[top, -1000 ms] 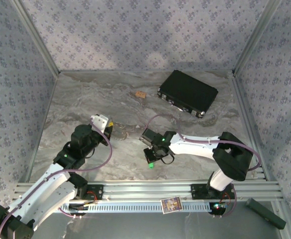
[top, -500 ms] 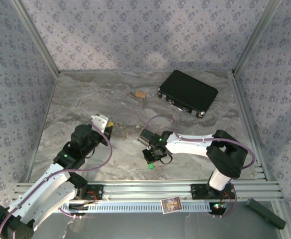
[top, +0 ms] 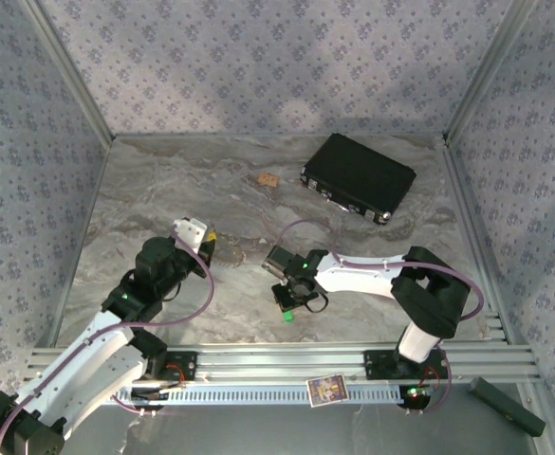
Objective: Put the keys on the keyring
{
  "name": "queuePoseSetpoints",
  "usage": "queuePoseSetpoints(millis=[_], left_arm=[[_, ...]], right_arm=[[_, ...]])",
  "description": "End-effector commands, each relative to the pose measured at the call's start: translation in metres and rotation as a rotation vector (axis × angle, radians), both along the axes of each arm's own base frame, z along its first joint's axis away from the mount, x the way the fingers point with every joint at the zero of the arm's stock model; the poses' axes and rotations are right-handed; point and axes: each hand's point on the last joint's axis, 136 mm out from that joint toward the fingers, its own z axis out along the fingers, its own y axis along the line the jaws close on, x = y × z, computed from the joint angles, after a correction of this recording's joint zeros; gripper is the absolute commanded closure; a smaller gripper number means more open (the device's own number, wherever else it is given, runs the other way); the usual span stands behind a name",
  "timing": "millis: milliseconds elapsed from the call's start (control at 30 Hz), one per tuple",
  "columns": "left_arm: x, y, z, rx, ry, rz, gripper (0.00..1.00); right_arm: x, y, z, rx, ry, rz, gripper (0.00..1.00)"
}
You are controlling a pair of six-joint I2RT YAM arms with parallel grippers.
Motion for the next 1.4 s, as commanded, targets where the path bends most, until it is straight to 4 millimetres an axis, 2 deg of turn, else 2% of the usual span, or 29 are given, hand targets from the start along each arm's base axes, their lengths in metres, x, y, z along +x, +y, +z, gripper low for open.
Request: queuePoseSetpoints(millis=[0, 233, 300, 367, 433, 633, 800, 967, 1100, 1367], left_arm=[[0.002, -0.003, 0.019, -0.030, -0.060, -0.014, 1.00], [0.002, -0.003, 0.018, -0.029, -0.057, -0.015, 1.00], [0.001, -0.004, 0.018, -0.027, -0.057, -0.018, 1.00], [0.001, -0.004, 0.018, -0.027, -0.056, -0.019, 1.00], [0.001, -0.004, 0.019, -0.027, -0.055, -0.025, 1.00], [-0.006, -0.019, 0.023, -0.036, -0.054, -0.116, 1.00], [-0.021, -0.044, 0.027, -0.042, -0.057, -0.284, 1.00], [-0.048, -0.076, 0.012, 0.003, -0.021, -0.510, 1.00], [-0.061, -0.095, 0.005, 0.006, 0.021, -0.614, 1.00], [-0.071, -0.113, -0.001, -0.019, 0.090, -0.691, 1.00]], right_arm=[[0.003, 0.003, 0.003, -0.002, 0.007, 0.004, 0.87], [0.004, 0.002, 0.004, -0.007, 0.002, 0.003, 0.96], [0.006, 0.002, 0.008, -0.002, -0.012, 0.006, 1.00], [0.009, 0.001, 0.016, 0.005, -0.043, 0.012, 1.00], [0.014, 0.001, 0.030, 0.019, -0.101, 0.039, 1.00], [0.027, -0.002, 0.095, 0.135, -0.374, 0.176, 1.00], [0.029, -0.006, 0.139, 0.258, -0.547, 0.350, 1.00], [0.023, -0.005, 0.175, 0.425, -0.672, 0.512, 1.00], [0.016, -0.007, 0.188, 0.483, -0.735, 0.586, 1.00], [0.006, -0.001, 0.185, 0.534, -0.758, 0.668, 1.00]])
